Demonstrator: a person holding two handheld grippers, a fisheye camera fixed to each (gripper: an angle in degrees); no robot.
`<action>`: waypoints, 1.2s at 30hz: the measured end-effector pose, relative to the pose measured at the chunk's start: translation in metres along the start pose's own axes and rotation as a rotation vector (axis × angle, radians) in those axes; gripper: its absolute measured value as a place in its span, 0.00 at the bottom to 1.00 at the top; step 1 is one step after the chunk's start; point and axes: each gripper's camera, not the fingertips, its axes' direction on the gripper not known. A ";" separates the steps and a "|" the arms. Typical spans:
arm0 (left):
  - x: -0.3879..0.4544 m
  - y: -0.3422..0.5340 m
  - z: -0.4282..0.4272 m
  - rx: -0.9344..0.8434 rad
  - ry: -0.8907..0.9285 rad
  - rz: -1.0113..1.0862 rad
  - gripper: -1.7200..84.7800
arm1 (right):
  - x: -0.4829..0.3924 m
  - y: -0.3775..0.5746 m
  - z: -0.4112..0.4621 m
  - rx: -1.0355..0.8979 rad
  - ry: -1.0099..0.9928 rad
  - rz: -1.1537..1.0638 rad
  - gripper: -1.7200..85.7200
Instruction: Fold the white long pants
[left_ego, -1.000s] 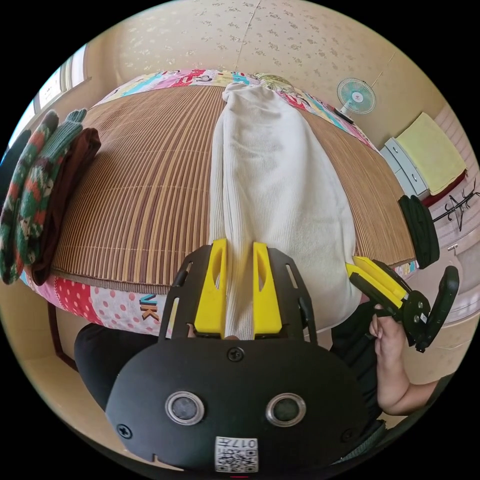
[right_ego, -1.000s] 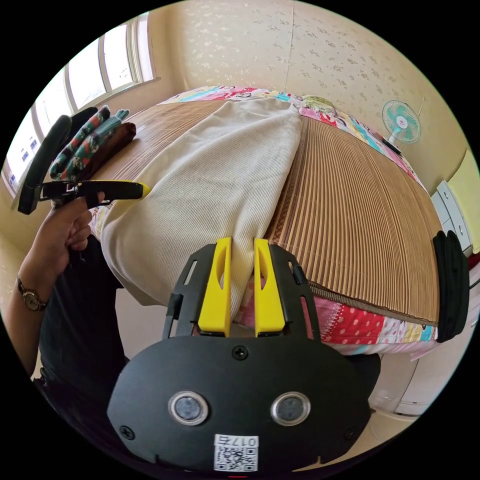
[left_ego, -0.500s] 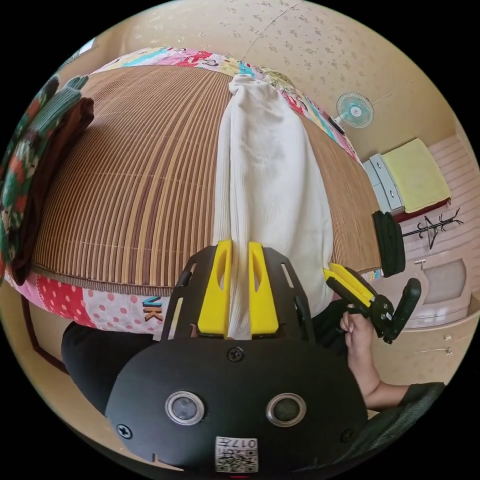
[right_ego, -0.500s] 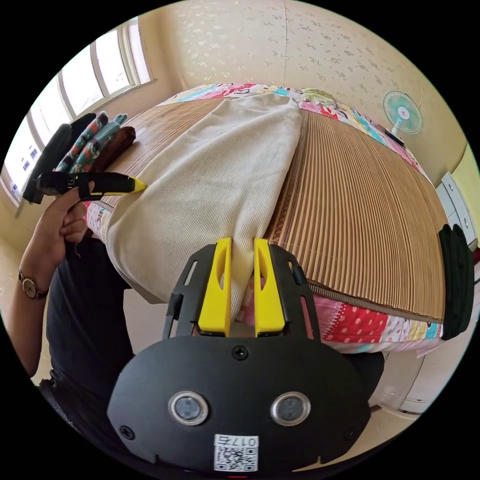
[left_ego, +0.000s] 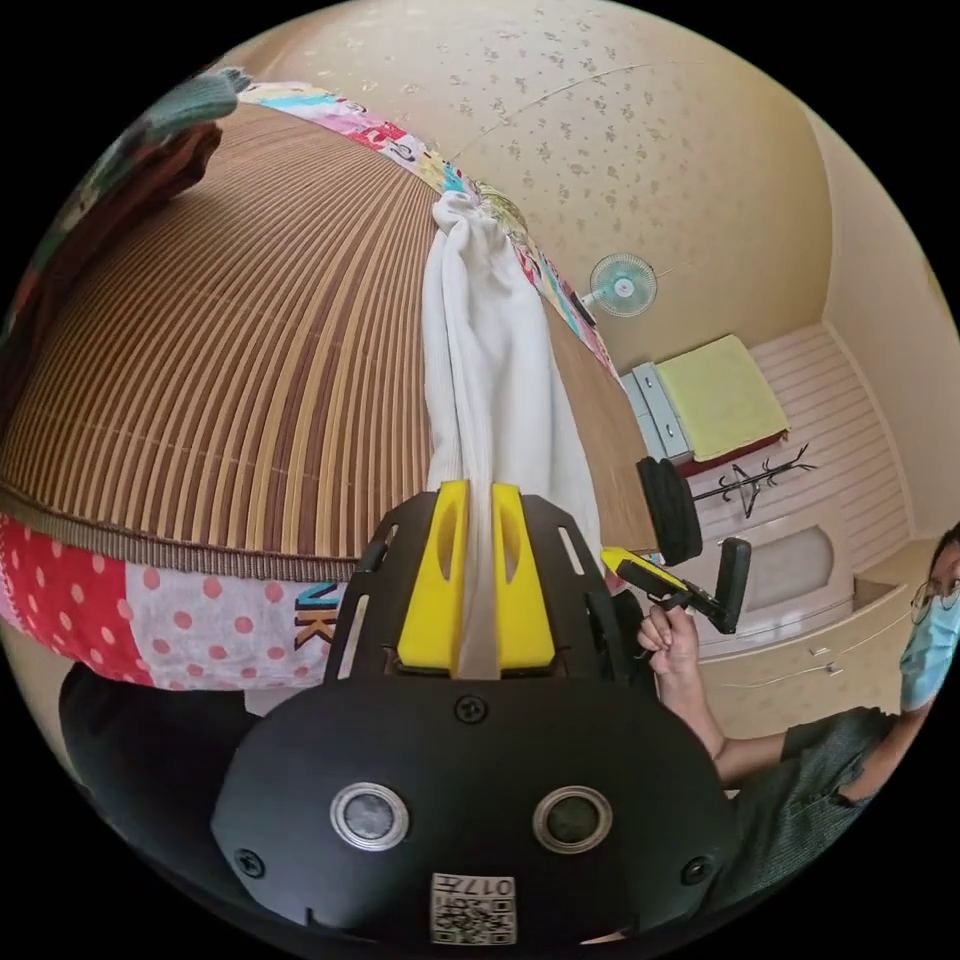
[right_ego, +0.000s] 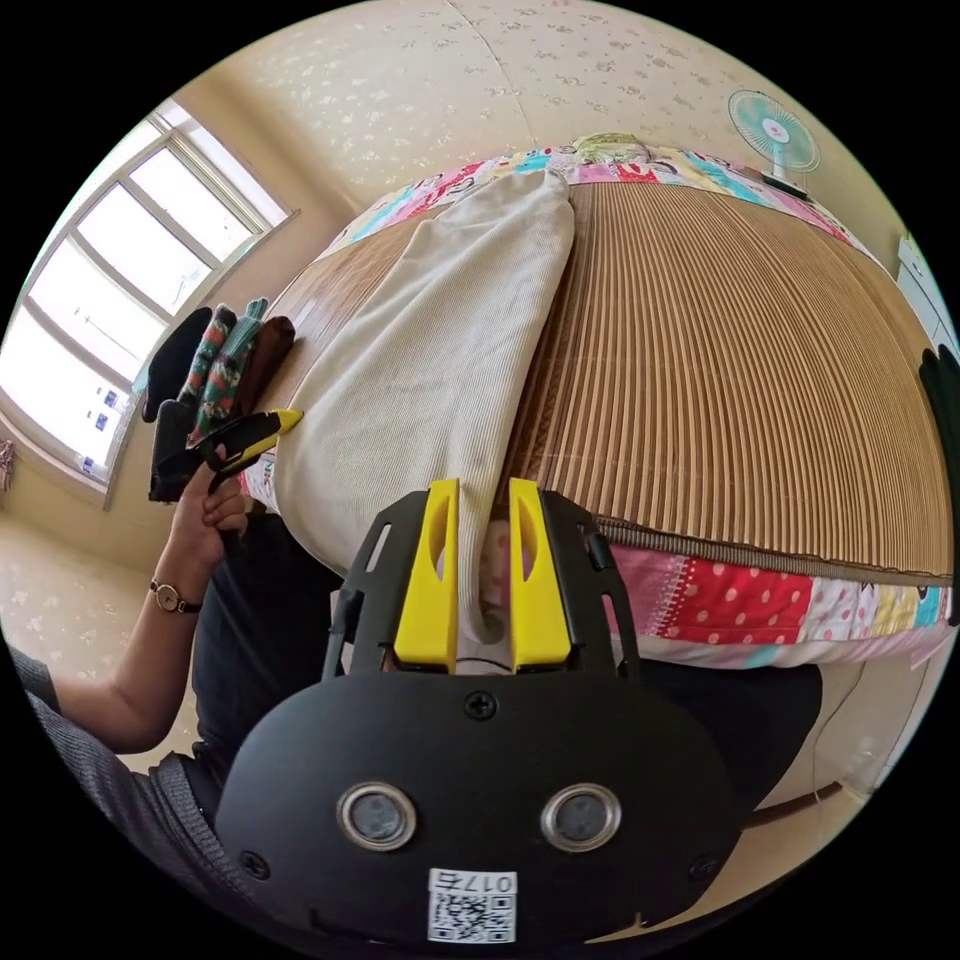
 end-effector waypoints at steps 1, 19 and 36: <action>0.005 0.002 -0.003 0.008 -0.021 0.015 0.08 | 0.003 0.000 0.001 -0.017 -0.007 0.000 0.11; 0.058 0.014 -0.016 -0.097 -0.163 0.123 0.02 | 0.027 -0.003 -0.048 0.003 -0.110 0.009 0.04; -0.025 -0.105 0.003 -0.080 0.081 -0.024 0.19 | 0.158 -0.040 -0.080 0.012 -0.603 0.147 0.15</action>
